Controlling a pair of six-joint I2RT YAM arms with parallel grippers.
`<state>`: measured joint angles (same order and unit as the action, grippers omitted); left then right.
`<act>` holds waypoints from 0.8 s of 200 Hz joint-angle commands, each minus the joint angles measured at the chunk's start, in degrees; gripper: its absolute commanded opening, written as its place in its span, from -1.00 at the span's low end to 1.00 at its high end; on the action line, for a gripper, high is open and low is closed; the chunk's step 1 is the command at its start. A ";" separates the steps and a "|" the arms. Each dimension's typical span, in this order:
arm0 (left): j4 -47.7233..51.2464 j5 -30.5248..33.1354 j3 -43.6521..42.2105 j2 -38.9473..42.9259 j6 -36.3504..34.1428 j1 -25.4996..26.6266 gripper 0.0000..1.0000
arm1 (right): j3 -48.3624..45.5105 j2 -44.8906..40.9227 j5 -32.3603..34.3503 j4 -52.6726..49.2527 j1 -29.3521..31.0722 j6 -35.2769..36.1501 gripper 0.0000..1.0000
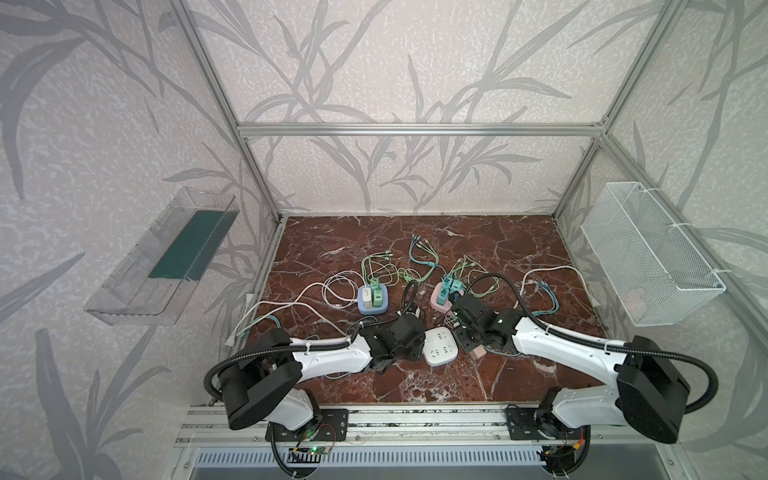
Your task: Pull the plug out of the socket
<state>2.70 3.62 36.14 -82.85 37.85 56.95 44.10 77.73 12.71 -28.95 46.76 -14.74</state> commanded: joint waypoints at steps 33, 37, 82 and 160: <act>5.26 3.69 -2.50 7.42 -1.43 0.17 0.02 | 2.66 2.44 -2.65 -2.58 -1.47 0.72 -0.25; 5.45 3.69 -2.44 7.91 -1.51 0.13 0.02 | 2.82 2.63 -2.90 -2.82 -1.56 0.85 -0.25; 7.65 8.17 -1.41 12.85 -2.76 -0.08 0.14 | 6.48 6.03 -5.40 -7.78 -2.99 0.59 -0.25; 18.50 14.32 -0.02 24.73 -1.71 -6.77 0.50 | 10.39 10.95 -8.12 -13.81 -3.17 0.57 -0.21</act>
<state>15.09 14.24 34.50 -62.39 35.64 53.28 52.21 87.18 5.80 -38.28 43.86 -14.61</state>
